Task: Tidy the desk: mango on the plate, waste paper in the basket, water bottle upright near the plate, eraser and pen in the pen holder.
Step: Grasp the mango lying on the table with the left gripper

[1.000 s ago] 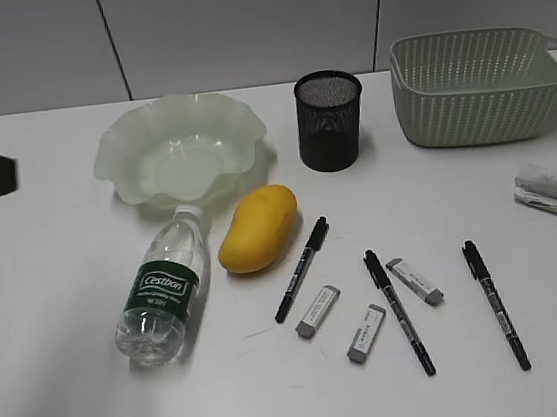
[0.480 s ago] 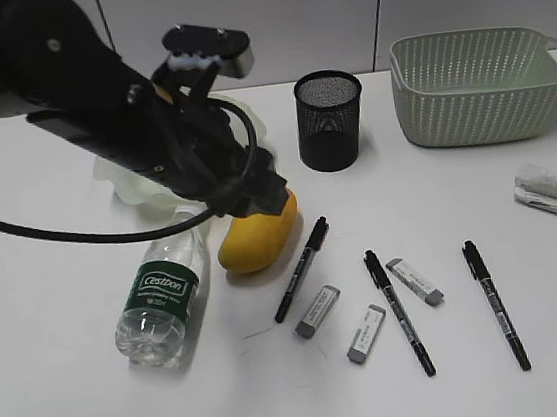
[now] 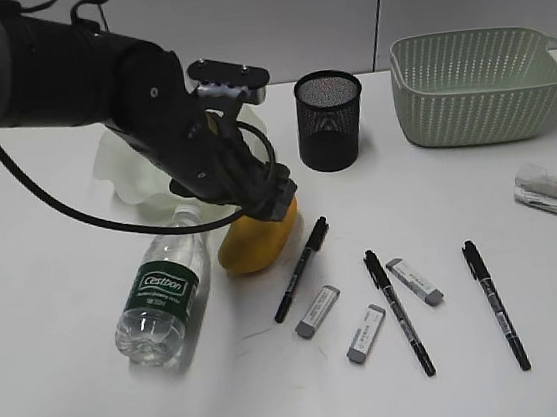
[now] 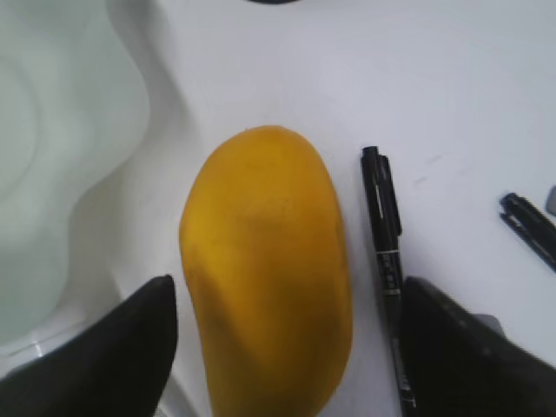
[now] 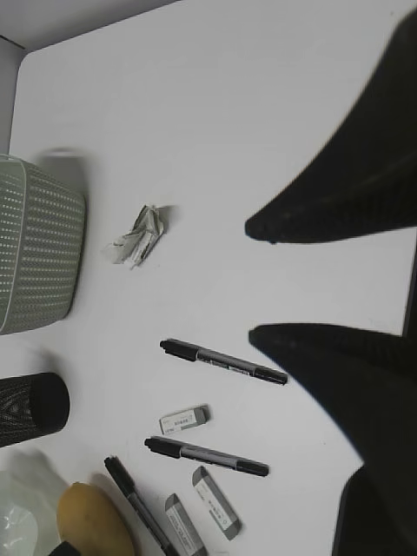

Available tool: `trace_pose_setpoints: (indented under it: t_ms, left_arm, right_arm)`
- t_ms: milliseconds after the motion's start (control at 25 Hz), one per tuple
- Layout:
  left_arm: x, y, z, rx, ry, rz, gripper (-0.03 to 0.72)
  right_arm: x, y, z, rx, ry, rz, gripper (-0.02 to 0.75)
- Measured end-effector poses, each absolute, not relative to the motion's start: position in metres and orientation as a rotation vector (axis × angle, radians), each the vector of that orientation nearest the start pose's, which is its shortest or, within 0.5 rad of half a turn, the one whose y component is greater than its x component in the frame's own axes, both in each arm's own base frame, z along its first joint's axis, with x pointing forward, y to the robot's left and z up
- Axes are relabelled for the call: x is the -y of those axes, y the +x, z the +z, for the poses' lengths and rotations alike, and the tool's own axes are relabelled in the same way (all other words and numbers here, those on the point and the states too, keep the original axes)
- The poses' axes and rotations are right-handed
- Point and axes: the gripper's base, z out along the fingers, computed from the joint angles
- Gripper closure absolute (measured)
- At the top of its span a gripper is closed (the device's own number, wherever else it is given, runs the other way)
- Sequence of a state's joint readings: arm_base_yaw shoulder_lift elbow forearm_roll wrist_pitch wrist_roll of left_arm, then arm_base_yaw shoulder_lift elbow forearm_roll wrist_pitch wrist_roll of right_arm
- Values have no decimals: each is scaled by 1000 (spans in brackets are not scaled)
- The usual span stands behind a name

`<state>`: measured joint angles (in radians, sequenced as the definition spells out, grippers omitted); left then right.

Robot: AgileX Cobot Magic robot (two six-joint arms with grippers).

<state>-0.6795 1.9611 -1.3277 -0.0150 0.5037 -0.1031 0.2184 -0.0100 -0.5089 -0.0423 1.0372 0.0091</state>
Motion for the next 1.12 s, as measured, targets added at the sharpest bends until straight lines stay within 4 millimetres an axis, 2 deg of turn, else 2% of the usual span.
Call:
trace_pose_setpoints:
  t_ms: [280, 560, 760, 840, 920, 1120]
  left_arm:
    - [267, 331, 160, -2578, 730, -252, 64]
    - [270, 335, 129, -2639, 753, -214, 64]
    - [268, 333, 122, -2683, 761, -194, 134]
    - [267, 332, 129, -2685, 758, -196, 134]
    - [267, 332, 150, -2638, 739, -226, 134]
    - [266, 333, 235, -2312, 655, -368, 134]
  right_arm:
    - [5, -6, 282, -1992, -207, 96, 470]
    - [5, -6, 282, -1992, -207, 96, 470]
    - [5, -6, 282, -1992, -207, 96, 470]
    - [5, -6, 282, -1992, -207, 96, 470]
    - [5, -6, 282, -1992, -207, 97, 470]
    - [5, -6, 282, -1992, -207, 97, 470]
